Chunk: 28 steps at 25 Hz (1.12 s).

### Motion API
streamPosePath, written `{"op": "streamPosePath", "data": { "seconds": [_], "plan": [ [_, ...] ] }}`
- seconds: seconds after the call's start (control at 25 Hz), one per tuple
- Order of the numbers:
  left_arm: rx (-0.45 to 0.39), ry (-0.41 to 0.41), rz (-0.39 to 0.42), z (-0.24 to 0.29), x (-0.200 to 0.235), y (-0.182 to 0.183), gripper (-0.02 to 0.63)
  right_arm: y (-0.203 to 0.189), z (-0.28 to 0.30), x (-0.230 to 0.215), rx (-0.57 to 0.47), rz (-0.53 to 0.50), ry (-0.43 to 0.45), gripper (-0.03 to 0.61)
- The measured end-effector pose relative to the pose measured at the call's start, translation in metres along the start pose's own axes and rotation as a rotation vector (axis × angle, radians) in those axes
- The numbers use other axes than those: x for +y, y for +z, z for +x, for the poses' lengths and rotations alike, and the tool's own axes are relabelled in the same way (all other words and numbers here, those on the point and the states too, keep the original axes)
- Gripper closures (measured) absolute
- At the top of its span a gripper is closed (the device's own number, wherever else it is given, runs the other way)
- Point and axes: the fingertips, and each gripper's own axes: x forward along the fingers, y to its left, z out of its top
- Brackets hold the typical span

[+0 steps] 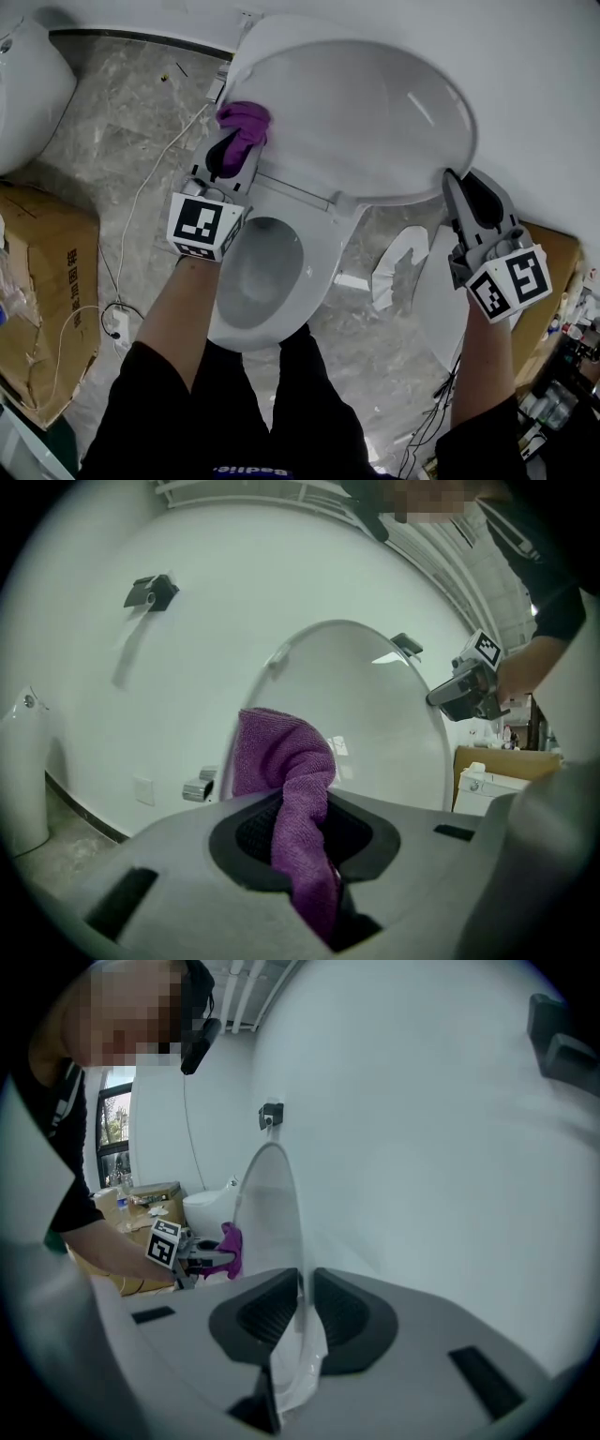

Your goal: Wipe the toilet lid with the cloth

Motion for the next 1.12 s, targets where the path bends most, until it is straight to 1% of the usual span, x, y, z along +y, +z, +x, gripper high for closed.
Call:
{"op": "streamPosePath", "data": {
  "seconds": [0.12, 0.36, 0.44, 0.56, 0.68, 0.8, 0.88, 0.96, 1.12],
  "plan": [
    [0.006, -0.026, -0.004, 0.014, -0.031, -0.007, 0.531, 0.000, 0.001, 0.000, -0.017, 0.001, 0.018, 0.511],
    [-0.026, -0.118, -0.040, 0.046, -0.122, -0.015, 0.531, 0.000, 0.001, 0.001, -0.057, 0.004, 0.058, 0.509],
    [-0.019, -0.166, -0.043, 0.055, -0.155, -0.023, 0.531, 0.000, 0.000, 0.002, -0.073, 0.002, 0.071, 0.509],
    [-0.001, -0.249, -0.024, 0.065, -0.205, -0.032, 0.531, 0.001, -0.001, 0.004, -0.090, 0.001, 0.086, 0.509],
    [0.004, -0.300, -0.020, 0.071, -0.237, -0.039, 0.531, 0.001, -0.002, 0.004, -0.095, -0.001, 0.093, 0.509],
    [0.020, -0.332, -0.011, 0.072, -0.245, -0.047, 0.531, 0.000, -0.002, 0.003, -0.099, 0.002, 0.092, 0.509],
    [0.047, -0.339, 0.004, 0.070, -0.237, -0.057, 0.531, 0.000, -0.002, 0.002, -0.105, 0.008, 0.084, 0.509],
    [0.082, -0.319, 0.017, 0.067, -0.216, -0.069, 0.531, -0.001, -0.001, 0.000, -0.106, 0.013, 0.072, 0.509],
    [0.135, -0.253, 0.056, 0.051, -0.151, -0.084, 0.531, -0.003, -0.001, -0.001, -0.100, 0.010, 0.047, 0.509]
  ]
}}
